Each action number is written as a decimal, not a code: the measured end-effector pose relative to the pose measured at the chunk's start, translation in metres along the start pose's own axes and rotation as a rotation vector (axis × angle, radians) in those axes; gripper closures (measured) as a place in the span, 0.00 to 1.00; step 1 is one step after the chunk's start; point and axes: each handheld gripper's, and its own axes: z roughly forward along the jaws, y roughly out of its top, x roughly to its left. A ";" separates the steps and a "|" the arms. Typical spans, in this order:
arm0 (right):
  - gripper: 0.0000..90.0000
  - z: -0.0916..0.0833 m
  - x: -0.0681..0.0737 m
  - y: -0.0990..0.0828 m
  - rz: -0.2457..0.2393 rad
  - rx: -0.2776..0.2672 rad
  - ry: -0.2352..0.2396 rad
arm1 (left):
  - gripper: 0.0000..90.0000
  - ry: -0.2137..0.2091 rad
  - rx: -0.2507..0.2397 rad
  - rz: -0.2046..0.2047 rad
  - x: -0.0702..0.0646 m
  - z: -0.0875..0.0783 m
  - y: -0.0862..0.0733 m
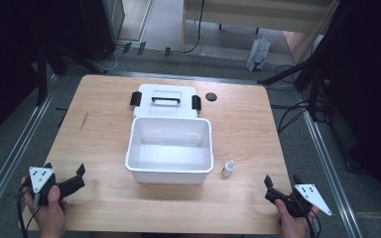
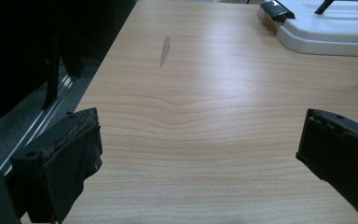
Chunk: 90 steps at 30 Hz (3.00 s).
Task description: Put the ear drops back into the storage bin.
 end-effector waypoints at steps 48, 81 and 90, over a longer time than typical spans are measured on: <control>0.73 0.110 0.143 0.123 -0.623 1.097 0.357 | 0.00 -0.008 0.019 -0.001 -0.002 0.005 0.000; 0.81 0.086 0.134 0.178 -0.674 1.046 0.376 | 0.00 -0.009 0.024 -0.002 -0.003 0.006 0.000; 0.81 0.075 0.145 0.217 -0.670 1.006 0.387 | 0.00 -0.010 0.024 -0.004 -0.003 0.007 0.000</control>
